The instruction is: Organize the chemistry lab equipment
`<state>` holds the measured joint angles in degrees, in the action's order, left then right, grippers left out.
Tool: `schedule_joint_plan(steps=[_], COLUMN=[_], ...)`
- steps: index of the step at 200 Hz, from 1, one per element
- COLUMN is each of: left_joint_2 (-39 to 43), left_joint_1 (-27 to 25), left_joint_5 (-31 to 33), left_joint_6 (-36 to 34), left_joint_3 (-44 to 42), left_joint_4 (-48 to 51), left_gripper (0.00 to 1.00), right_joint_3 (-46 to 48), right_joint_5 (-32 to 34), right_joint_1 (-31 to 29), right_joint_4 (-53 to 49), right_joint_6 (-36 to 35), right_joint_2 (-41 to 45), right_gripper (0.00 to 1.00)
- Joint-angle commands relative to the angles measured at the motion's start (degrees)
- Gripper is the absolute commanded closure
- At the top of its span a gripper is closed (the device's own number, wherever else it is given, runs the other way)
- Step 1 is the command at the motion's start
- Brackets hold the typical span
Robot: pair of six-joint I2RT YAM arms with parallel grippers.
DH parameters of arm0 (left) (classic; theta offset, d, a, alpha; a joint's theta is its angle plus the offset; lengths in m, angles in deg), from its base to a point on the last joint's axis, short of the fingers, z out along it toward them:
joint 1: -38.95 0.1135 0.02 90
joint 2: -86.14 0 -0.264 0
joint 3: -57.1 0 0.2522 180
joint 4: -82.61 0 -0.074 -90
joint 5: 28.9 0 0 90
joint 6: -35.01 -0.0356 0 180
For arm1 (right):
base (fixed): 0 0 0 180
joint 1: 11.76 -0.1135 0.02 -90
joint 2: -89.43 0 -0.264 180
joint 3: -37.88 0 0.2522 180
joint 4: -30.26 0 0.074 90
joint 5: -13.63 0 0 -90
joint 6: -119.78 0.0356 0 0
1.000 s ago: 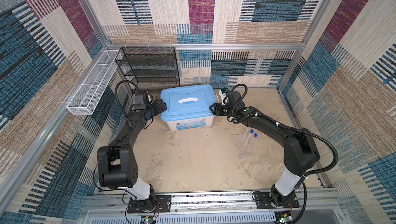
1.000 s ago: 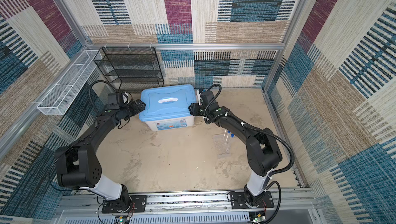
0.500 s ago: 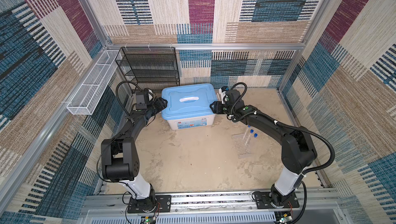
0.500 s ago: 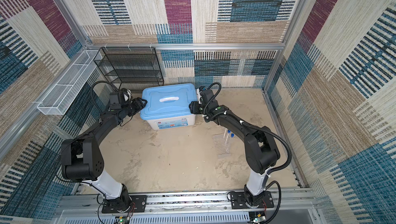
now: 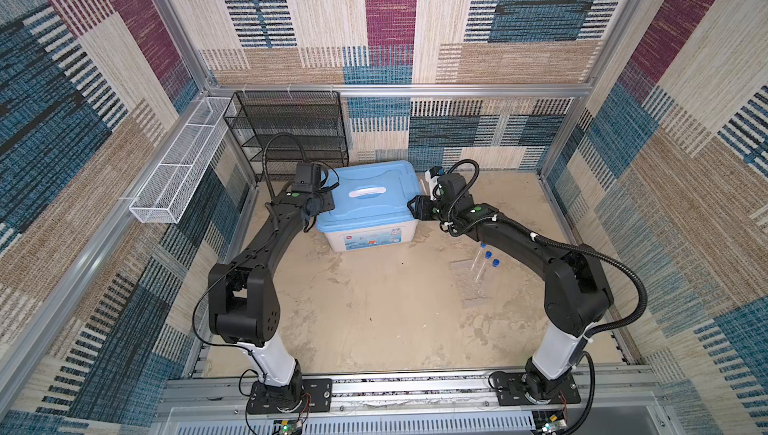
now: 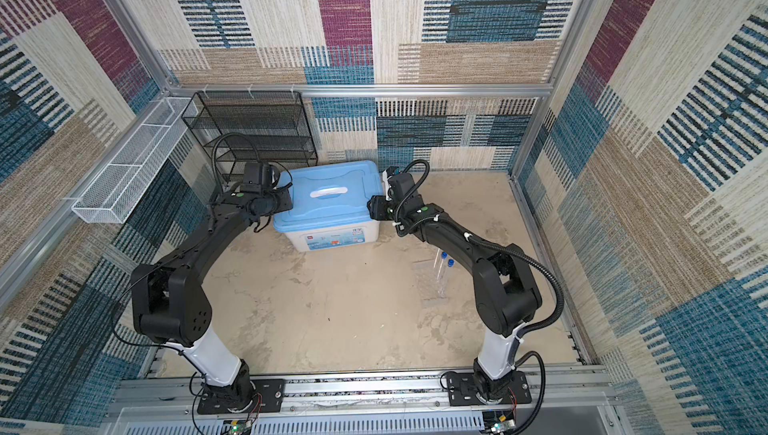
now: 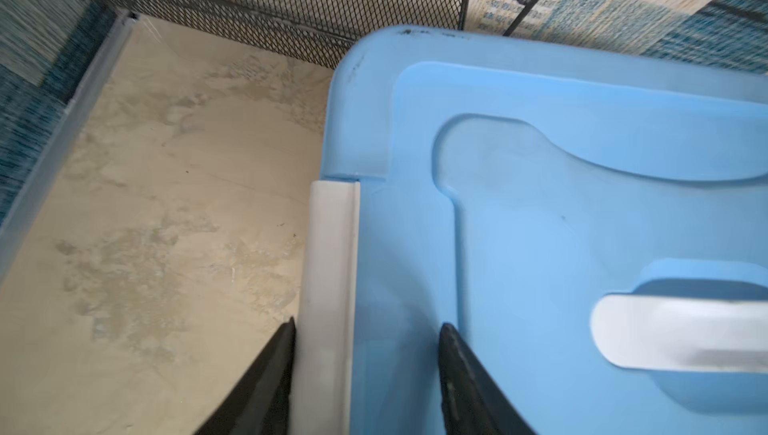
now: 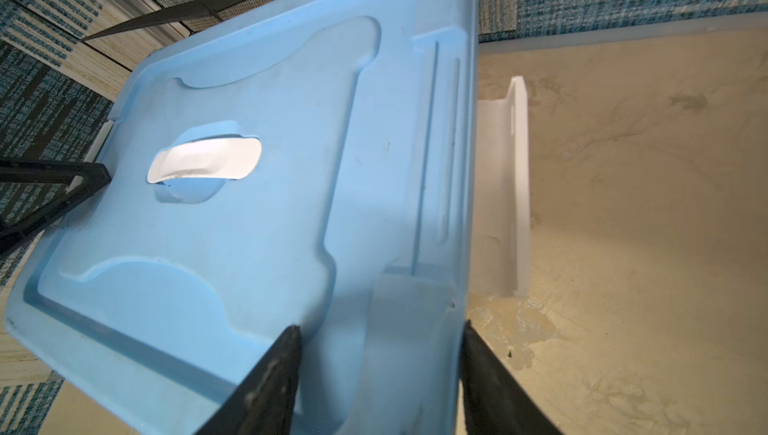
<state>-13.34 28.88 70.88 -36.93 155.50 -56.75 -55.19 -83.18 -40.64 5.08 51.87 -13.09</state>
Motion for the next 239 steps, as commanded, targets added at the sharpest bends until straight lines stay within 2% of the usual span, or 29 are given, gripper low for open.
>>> schedule_joint_plan(steps=[1,23,68,96,111,113,116,134,189,239], left_joint_2=[-1.62,-1.48,-0.36,0.12,0.25,0.30,0.31,0.19,0.07,-0.27], left_joint_1=[-1.54,0.09,1.66,2.41,2.42,2.42,2.42,2.42,2.39,2.42], left_joint_5=[-0.37,-5.42,-7.18,-7.87,-8.47,-8.57,-8.89,-9.89,-10.91,-11.55], left_joint_6=[-3.69,-1.78,-0.36,0.30,0.47,0.52,0.52,0.98,1.41,1.25], left_joint_3=[-0.39,-2.20,-3.80,-4.62,-4.67,-4.73,-4.67,-4.48,-5.01,-5.54], left_joint_4=[10.20,8.15,6.17,5.47,5.30,5.27,5.14,5.02,4.24,3.61], left_gripper=[0.49,0.49,0.49,0.49,0.50,0.50,0.50,0.49,0.49,0.49], right_joint_3=[-0.26,-1.65,-2.64,-4.07,-4.42,-4.49,-4.84,-6.79,-14.34,-14.93], right_joint_5=[-2.36,-4.55,-11.10,-12.13,-13.94,-14.51,-15.53,-22.62,-32.15,-32.67], right_joint_1=[-0.48,0.01,4.69,6.83,8.43,8.68,9.20,11.13,12.18,12.15], right_joint_4=[-4.31,-4.57,-3.37,-4.24,-4.21,-4.20,-4.25,-3.66,-2.71,-0.63], right_joint_6=[-0.85,-0.99,0.59,-0.19,0.19,0.27,0.40,0.46,0.88,2.79], right_joint_2=[-0.92,-0.43,2.43,3.30,2.98,2.84,2.39,-0.64,-10.40,-13.82], right_gripper=[0.39,0.39,0.30,0.23,0.13,0.03,0.00,0.00,0.00,0.00])
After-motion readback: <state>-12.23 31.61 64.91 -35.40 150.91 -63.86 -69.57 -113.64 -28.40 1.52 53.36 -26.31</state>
